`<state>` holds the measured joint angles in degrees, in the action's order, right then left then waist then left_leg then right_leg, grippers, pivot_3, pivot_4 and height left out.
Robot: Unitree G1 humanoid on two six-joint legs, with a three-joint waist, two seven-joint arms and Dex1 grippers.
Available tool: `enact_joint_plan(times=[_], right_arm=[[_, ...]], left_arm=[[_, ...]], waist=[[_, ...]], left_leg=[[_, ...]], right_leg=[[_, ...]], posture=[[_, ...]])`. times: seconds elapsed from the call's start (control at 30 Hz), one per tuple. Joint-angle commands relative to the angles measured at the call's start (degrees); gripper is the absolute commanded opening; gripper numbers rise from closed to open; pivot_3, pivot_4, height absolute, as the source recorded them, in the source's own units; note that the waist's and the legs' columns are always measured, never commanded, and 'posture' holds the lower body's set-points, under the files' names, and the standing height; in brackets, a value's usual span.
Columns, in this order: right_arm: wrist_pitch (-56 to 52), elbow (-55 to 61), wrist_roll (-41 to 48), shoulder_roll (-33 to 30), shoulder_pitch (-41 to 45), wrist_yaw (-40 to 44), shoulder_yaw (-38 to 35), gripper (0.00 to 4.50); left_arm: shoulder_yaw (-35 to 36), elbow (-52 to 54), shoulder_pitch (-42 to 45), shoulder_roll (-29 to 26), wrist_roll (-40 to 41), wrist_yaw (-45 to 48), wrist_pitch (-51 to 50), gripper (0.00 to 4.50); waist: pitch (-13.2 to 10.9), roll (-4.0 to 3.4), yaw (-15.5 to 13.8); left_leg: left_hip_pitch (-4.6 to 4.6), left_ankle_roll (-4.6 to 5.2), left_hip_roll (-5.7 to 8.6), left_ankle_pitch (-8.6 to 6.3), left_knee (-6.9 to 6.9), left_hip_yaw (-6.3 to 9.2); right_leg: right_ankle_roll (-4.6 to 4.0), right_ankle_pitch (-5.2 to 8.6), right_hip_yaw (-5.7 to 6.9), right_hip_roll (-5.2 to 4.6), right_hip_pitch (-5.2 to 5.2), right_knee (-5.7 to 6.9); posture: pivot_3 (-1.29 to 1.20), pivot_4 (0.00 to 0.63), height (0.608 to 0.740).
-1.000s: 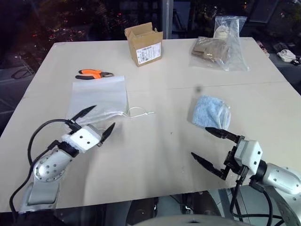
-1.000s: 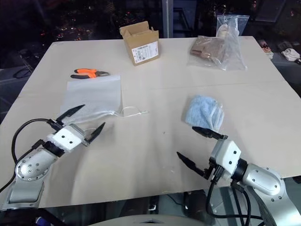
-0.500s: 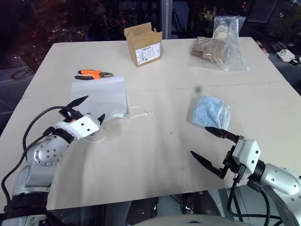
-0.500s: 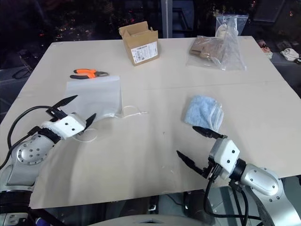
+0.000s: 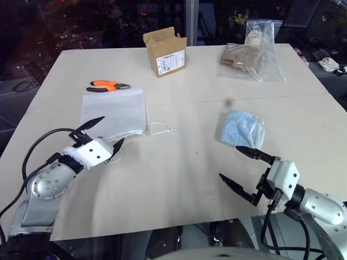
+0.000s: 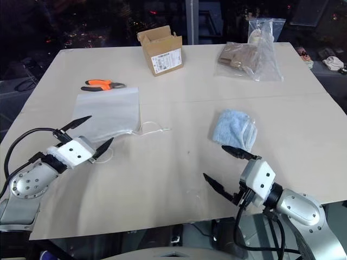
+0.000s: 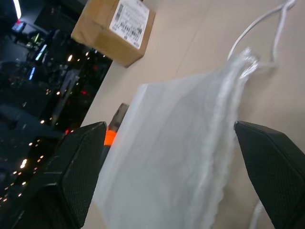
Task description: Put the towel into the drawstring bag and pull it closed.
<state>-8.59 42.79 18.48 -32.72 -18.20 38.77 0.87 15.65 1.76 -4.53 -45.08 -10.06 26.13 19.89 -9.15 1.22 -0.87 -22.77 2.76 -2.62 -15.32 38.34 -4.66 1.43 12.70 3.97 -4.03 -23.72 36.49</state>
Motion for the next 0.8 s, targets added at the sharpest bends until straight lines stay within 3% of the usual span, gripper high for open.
enact_joint_plan(times=[0.03, 0.43, 0.6, 0.63, 0.67, 0.7, 0.8], right_arm=[[0.2, 2.0, 0.8, -0.2, 0.3, 0.0, -0.4, 4.50], [-0.5, 1.2, -0.3, 0.1, 0.7, -1.1, -0.3, 4.50], [-3.6, 0.7, -2.6, 0.6, 1.9, -4.4, 0.1, 4.50], [-5.4, 0.7, -2.7, 0.7, 2.2, -5.2, 0.2, 4.50], [-7.0, 0.9, -2.8, 0.7, 2.5, -6.0, 0.3, 4.50], [-8.2, 1.2, -3.3, 0.7, 2.9, -6.7, 0.2, 4.50], [-15.6, 2.6, -3.4, 0.5, 5.6, -10.2, -1.1, 4.50]], left_arm=[[0.9, 1.0, 0.9, -1.0, -2.3, -1.8, -0.9, 4.44], [-2.2, 0.5, 5.2, -0.8, -10.1, -4.3, -9.0, 4.44], [-4.8, 0.7, 9.0, -1.3, -9.2, 0.5, -16.6, 2.85], [-5.0, 1.0, 9.8, -1.0, -7.1, 2.9, -19.5, 2.24], [-5.2, 1.4, 10.7, -0.6, -5.1, 5.2, -22.4, 1.97], [-5.4, 2.1, 11.4, -0.2, -2.5, 7.9, -25.6, 1.32], [-4.1, 9.3, 15.0, 2.6, 13.1, 17.8, -50.6, 0.13]], waist=[[0.0, 0.00, 0.0], [0.1, 0.09, 0.0], [0.1, 0.14, 0.0], [0.1, 0.14, 0.0], [0.1, 0.14, 0.0], [0.1, 0.14, 0.0], [0.1, 0.14, 0.0]], left_leg=[[0.00, 0.00, 0.00, 0.00, 0.00, 0.00], [0.03, 0.00, 0.03, 0.00, 0.02, 0.00], [0.03, -0.01, 0.03, 0.01, 0.04, -0.01], [0.04, -0.01, 0.04, 0.01, 0.04, -0.01], [0.04, -0.01, 0.04, 0.01, 0.04, -0.01], [0.04, -0.02, 0.03, 0.02, 0.04, -0.01], [0.03, -0.04, 0.03, 0.03, 0.07, -0.01]], right_leg=[[-0.02, -0.01, 0.00, 0.00, 0.00, 0.00], [-0.02, -0.03, 0.00, 0.01, 0.00, 0.10], [0.02, -0.07, -0.01, 0.02, -0.01, 0.16], [0.02, -0.07, -0.01, 0.02, -0.01, 0.18], [0.02, -0.07, 0.00, 0.02, -0.02, 0.19], [0.01, -0.07, 0.00, 0.02, -0.03, 0.22], [0.03, -0.07, -0.01, 0.03, -0.03, 0.25]], posture=[[0.00, 0.150, 0.740], [0.00, 0.150, 0.740], [0.00, 0.150, 0.740], [0.00, 0.150, 0.740], [0.00, 0.150, 0.740], [0.00, 0.150, 0.740], [0.00, 0.150, 0.740]])
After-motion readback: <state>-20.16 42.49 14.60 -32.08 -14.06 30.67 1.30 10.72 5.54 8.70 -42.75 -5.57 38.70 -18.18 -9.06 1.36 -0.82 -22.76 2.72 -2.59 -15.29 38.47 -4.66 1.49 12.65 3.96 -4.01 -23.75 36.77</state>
